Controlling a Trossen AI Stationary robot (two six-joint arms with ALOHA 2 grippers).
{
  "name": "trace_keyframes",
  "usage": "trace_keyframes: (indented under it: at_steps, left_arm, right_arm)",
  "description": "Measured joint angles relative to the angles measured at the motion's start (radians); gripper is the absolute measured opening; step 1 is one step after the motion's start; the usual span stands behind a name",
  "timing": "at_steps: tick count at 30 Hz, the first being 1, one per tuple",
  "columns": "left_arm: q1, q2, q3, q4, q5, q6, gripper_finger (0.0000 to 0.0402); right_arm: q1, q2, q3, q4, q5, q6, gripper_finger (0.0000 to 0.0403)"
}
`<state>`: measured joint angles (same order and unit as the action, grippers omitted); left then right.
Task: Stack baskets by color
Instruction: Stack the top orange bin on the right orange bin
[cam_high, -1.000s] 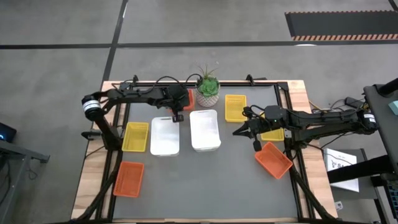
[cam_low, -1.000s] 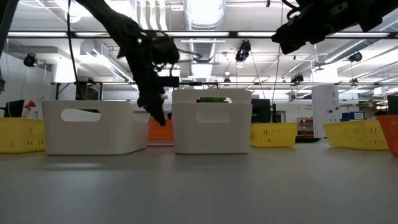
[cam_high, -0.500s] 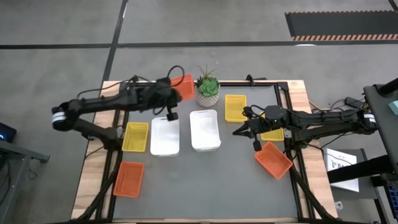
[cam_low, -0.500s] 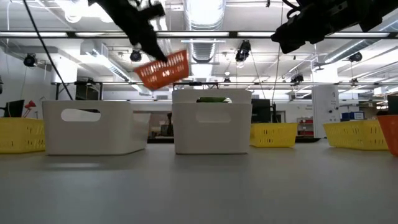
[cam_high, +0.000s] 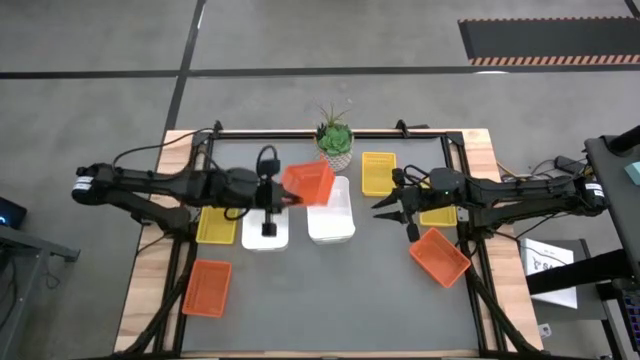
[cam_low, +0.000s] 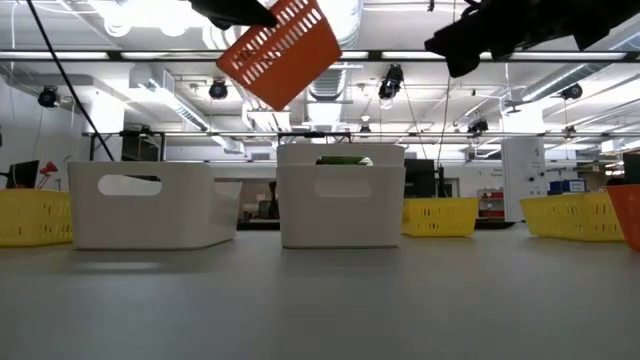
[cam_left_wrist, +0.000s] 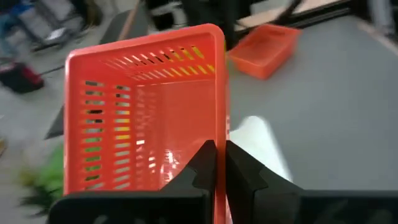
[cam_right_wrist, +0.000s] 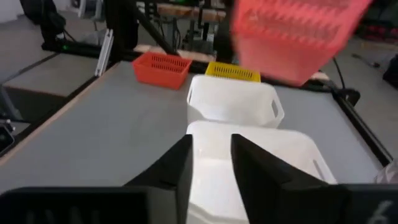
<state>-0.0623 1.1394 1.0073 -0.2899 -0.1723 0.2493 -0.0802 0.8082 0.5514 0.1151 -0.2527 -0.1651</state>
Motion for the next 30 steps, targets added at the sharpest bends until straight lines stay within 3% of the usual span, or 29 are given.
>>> trace_keyframes:
  at_steps: [6,13,20,30]
  left_arm:
    - [-0.061,0.037,-0.002,-0.004,0.022,-0.024,0.0000]
    - [-0.102,0.052,-0.002,-0.005,0.130,-0.034,0.0000]
    - [-0.117,0.051,0.002,-0.005,0.174,-0.034,0.0000]
    - [-0.129,0.051,0.000,-0.028,0.265,-0.034,0.0000]
  right_arm:
    - [0.006,0.000,0.000,0.095,-0.015,-0.001,0.0145]
    - [0.011,0.018,0.035,0.112,-0.016,0.008,0.0151]
    - [0.017,0.113,0.151,0.077,-0.095,-0.009,0.0150]
    - [0.019,0.305,0.368,-0.097,-0.181,-0.044,0.0182]
